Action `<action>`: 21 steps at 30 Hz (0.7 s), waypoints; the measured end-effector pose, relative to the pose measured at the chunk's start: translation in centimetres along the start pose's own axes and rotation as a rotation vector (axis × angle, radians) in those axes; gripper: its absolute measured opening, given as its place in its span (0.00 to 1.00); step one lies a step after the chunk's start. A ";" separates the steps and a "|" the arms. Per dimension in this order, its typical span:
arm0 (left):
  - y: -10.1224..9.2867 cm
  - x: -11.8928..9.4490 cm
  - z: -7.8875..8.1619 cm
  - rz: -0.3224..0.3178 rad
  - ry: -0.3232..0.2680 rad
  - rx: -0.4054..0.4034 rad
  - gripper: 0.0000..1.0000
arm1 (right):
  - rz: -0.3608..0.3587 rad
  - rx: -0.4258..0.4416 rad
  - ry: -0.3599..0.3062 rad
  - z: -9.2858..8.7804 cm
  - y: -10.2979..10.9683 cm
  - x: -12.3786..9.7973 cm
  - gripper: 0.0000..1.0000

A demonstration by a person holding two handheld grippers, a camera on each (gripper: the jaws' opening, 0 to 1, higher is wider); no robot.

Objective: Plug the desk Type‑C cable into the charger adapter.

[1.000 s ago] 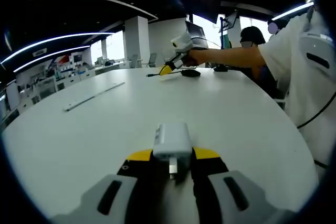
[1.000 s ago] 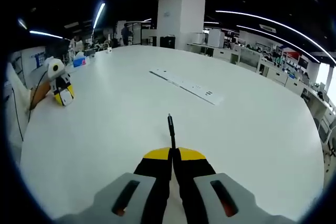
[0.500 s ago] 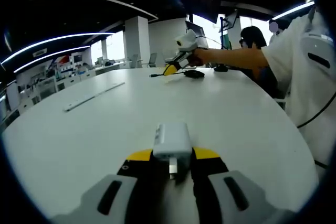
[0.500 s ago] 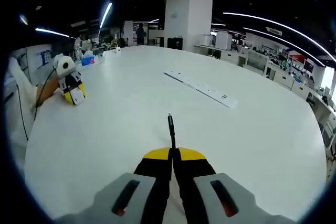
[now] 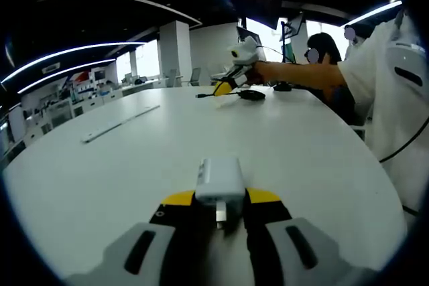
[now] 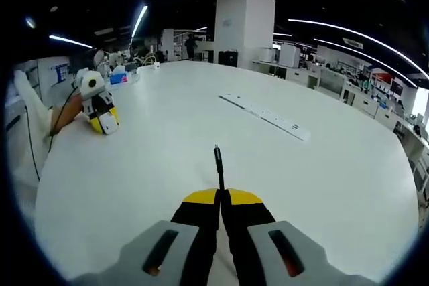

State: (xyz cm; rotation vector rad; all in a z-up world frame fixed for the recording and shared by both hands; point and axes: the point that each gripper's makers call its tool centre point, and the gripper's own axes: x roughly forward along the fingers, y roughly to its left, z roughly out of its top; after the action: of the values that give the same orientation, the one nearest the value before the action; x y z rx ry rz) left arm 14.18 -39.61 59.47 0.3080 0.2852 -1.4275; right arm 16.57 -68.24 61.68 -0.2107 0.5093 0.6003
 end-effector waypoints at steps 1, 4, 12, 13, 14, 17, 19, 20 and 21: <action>0.0 0.0 0.0 0.000 0.000 0.000 0.26 | 0.000 -0.001 0.000 0.0 0.1 0.0 0.02; 0.0 0.0 0.0 0.001 0.000 -0.001 0.26 | 0.003 -0.006 -0.006 0.2 0.6 -0.1 0.02; 0.0 0.1 0.0 0.001 0.000 -0.001 0.26 | 0.014 -0.022 -0.015 0.4 1.5 -0.2 0.02; 0.0 0.1 0.0 0.001 0.000 -0.001 0.26 | 0.015 -0.022 -0.016 0.4 1.6 -0.2 0.02; 0.0 0.1 0.0 0.001 0.000 -0.001 0.26 | 0.017 -0.023 -0.016 0.4 1.7 -0.2 0.02; 0.1 0.1 0.0 0.002 0.001 0.001 0.26 | 0.021 -0.026 -0.017 0.3 2.0 -0.2 0.02; 0.0 0.1 0.0 0.002 0.001 0.002 0.26 | 0.023 -0.027 -0.017 0.4 2.3 -0.2 0.02; 0.0 0.1 0.0 0.001 0.002 0.002 0.26 | 0.024 -0.028 -0.017 0.4 2.5 -0.2 0.02; 0.0 0.1 0.0 0.001 0.002 0.004 0.26 | 0.024 -0.030 -0.018 0.4 2.6 -0.2 0.02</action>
State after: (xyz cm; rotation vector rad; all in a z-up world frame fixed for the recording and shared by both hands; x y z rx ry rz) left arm 14.18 -39.65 59.41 0.3124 0.2840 -1.4273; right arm 15.02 -66.08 62.03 -0.2278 0.4861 0.6332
